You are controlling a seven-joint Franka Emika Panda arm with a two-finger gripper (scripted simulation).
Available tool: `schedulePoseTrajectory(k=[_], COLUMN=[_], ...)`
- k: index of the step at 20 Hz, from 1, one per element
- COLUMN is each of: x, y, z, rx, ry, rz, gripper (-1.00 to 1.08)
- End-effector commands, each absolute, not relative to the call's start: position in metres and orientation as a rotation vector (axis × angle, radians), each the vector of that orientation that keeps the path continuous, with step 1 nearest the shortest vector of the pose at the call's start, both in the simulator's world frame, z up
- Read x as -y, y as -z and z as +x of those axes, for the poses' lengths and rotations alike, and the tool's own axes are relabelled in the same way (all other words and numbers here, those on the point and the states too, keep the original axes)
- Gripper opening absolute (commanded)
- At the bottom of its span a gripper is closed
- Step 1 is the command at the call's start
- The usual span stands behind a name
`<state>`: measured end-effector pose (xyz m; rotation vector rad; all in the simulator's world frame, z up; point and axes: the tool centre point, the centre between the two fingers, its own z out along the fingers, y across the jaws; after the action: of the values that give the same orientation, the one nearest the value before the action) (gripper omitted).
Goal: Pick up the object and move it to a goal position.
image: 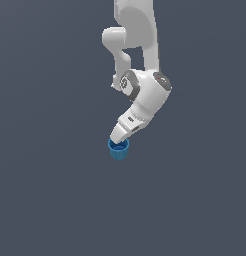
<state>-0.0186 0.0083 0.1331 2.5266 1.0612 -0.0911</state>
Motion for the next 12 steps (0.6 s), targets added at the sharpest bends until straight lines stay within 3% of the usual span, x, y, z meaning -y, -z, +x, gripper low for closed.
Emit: schedulePoseTrajectory(k=[1, 12], x=[-0.016, -0.047], y=[-0.154, -0.256], z=[-0.001, 0.058], rx=[-1.006, -0.752], ry=[0.018, -0.278], rz=[2.513, 2.419], gripper=[-1.00, -1.00])
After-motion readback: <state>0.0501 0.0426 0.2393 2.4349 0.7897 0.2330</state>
